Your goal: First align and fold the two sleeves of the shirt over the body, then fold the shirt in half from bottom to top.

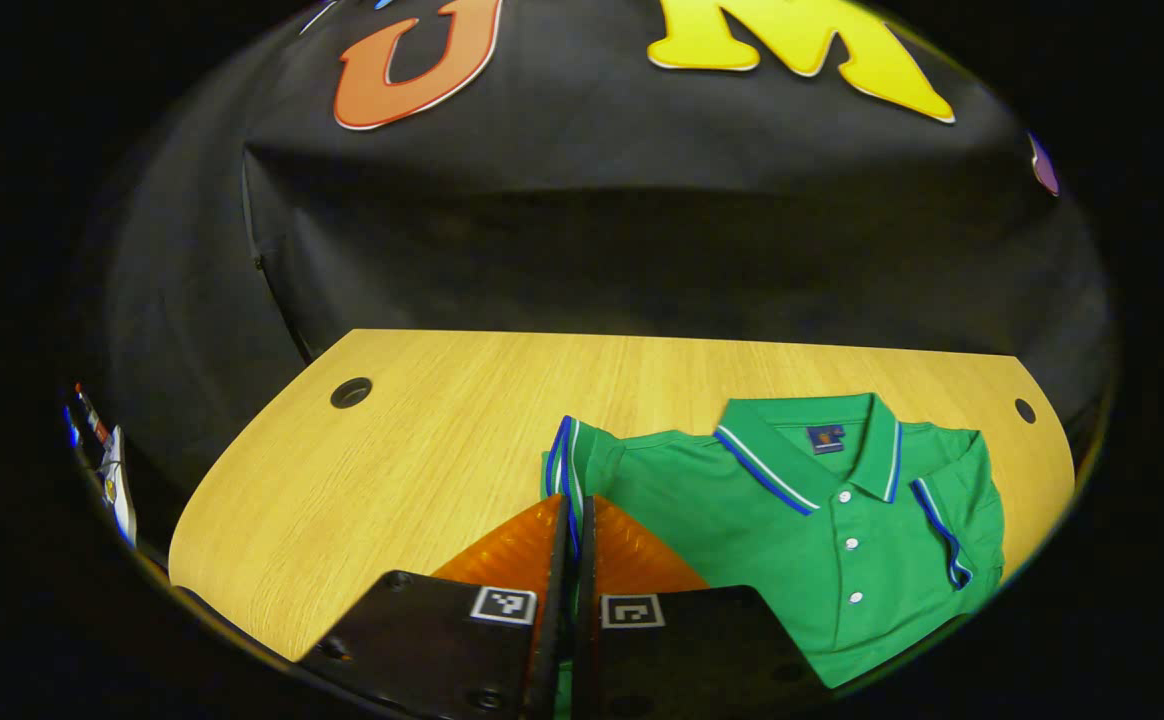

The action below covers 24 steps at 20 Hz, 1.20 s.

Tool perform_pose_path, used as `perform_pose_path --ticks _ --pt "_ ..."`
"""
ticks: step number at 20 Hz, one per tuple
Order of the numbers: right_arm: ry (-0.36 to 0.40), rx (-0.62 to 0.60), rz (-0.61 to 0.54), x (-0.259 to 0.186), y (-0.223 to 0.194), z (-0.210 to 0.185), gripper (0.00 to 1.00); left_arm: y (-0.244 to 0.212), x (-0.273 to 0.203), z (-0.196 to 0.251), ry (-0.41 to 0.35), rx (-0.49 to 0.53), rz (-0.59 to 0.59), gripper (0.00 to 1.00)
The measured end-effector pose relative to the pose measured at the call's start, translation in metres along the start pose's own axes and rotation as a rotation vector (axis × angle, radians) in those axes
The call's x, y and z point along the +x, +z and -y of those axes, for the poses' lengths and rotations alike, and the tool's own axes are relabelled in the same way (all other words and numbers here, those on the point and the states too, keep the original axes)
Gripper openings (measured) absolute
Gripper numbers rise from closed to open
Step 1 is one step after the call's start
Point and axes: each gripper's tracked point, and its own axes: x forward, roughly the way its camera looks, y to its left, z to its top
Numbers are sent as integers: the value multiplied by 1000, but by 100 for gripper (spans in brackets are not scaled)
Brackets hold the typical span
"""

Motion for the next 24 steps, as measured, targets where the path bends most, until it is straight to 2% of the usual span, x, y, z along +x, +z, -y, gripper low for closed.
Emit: perform_pose_path --ticks 2,5,9,14,21,24 --pt "-5 3 3 -1 1 2 95 7 -11 18 -36 34 36 38" --pt "-9 8 2 -4 3 0 95 11 -34 26 -16 86 83 100" --pt "-3 2 18 -16 12 -8 96 14 -79 24 -26 53 116 100" --pt "-16 -10 64 -43 29 -22 95 14 -152 -2 -13 50 214 100" --pt "-31 -81 105 -87 29 -49 95 -17 -270 -27 -31 32 358 100" --pt "-48 -65 96 -101 23 -51 96 -41 -314 -30 -57 16 396 100"
